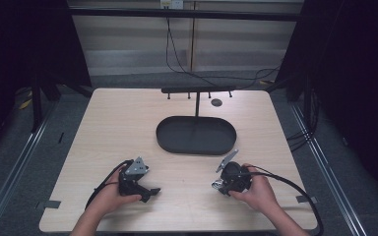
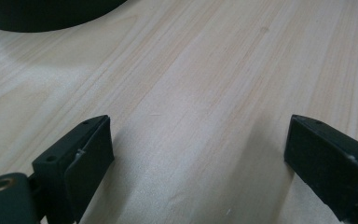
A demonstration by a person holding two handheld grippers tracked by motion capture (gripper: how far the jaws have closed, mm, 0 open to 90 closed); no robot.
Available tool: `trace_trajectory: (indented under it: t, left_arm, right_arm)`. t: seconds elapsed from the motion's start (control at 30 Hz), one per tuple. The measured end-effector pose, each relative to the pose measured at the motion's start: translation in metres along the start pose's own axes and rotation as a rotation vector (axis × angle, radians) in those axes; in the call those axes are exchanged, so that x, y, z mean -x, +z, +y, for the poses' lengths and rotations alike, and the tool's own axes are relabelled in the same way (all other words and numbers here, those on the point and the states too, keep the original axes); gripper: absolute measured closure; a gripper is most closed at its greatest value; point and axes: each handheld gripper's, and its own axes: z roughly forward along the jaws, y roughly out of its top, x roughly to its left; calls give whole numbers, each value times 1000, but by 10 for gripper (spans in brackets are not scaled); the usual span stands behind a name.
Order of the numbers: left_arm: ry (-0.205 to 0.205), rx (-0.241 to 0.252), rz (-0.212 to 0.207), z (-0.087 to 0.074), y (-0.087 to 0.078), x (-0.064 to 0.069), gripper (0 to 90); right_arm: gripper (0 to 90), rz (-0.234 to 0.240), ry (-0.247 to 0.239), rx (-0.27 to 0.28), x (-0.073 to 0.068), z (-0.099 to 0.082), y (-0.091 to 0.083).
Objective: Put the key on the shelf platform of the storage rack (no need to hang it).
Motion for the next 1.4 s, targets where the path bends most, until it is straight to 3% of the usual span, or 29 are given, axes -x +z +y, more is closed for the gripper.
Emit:
trace_trajectory:
  t: [0.23,0.27,0.3,0.33,0.37,0.4,0.47,0.6,0.83,0.87,0.9,0.97,1.0,1.23,1.4]
  left_arm:
    - [0,0,0,0,0,0,76]
    - [1,0,0,0,0,0,76]
    - [1,0,-1,0,0,0,76]
    - [1,0,-1,0,0,0,75]
    - [1,0,-1,0,0,0,74]
    - [1,0,0,0,0,0,74]
    - [1,-1,0,0,0,0,74]
    - [0,-2,-1,0,0,0,72]
    - [0,-1,-1,0,0,0,72]
    - [0,-2,-1,0,0,0,72]
    - [0,-2,-1,0,0,0,72]
    - [1,-2,-1,0,0,0,72]
    - [1,-2,-1,0,0,0,72]
    - [1,-1,-1,0,0,0,72]
    - [0,-1,-1,0,0,0,70]
  right_arm:
    - [697,6,11,6,2,0,-1]
    - [833,19,24,29,2,0,-5]
    - [859,81,45,93,5,0,-13]
    - [900,35,36,78,8,2,-21]
    - [900,21,22,34,8,1,-19]
    - [900,21,22,34,8,1,-19]
    - [900,5,-14,-23,8,-3,-6]
    - [900,27,17,2,9,-6,-3]
    - [900,41,21,12,14,-5,-7]
    - [822,41,32,31,15,-5,-10]
    - [822,41,32,31,15,-5,-10]
    - [661,16,51,70,19,-2,-10]
    - [626,19,53,72,20,-1,-9]
    - [580,10,42,39,25,6,4]
    - [602,9,-13,52,20,16,9]
